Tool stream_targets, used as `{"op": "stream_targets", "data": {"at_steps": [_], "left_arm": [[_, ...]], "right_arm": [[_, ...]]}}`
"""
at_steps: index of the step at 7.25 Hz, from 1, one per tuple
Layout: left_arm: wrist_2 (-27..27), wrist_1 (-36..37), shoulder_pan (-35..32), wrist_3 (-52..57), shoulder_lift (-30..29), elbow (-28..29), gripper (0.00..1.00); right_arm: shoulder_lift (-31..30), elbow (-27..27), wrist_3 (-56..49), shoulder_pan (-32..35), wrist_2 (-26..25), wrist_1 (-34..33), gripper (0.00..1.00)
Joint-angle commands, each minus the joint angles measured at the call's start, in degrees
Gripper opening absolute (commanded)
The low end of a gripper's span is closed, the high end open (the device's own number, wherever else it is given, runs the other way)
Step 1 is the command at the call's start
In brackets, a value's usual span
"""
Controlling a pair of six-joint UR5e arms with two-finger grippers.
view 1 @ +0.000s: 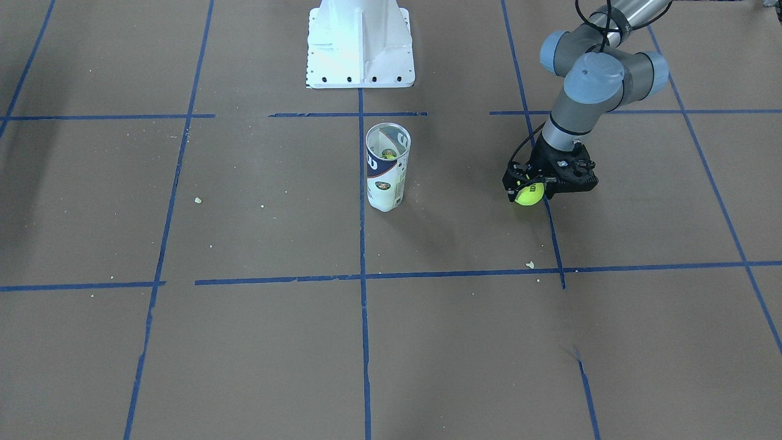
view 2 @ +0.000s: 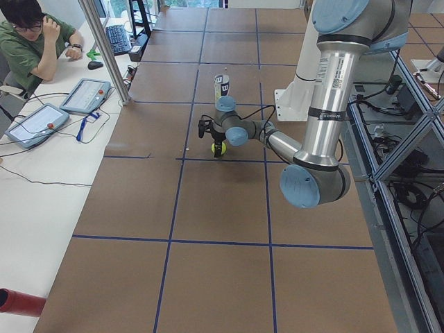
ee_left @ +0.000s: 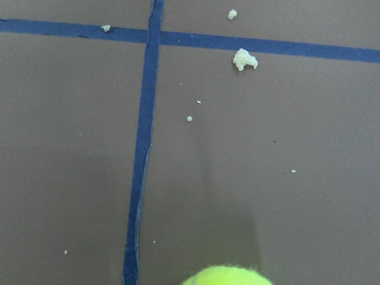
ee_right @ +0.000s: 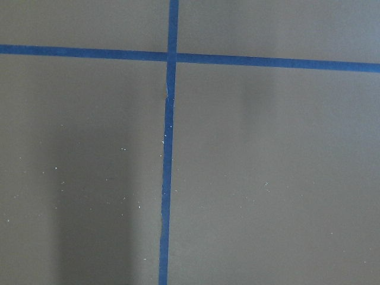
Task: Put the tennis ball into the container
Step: 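Close the left gripper on the tennis ball and lift it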
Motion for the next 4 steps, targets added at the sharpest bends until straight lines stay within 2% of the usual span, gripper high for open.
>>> {"op": "stream_targets", "data": {"at_steps": [1, 2, 4], "left_arm": [[-0.2, 0.1, 0.0, -0.1, 0.0, -0.5, 0.43], [-0.2, 0.4, -0.1, -0.1, 0.1, -1.5, 0.31], [-0.1, 1.5, -0.8, -0.1, 0.9, -5.5, 0.16]], "right_arm": [[0.0, 0.0, 0.0, 0.0, 0.0, 0.0, 1.00], [0.0, 0.0, 0.0, 0.0, 0.0, 0.0, 1.00], [0.0, 0.0, 0.0, 0.0, 0.0, 0.0, 1.00]]}}
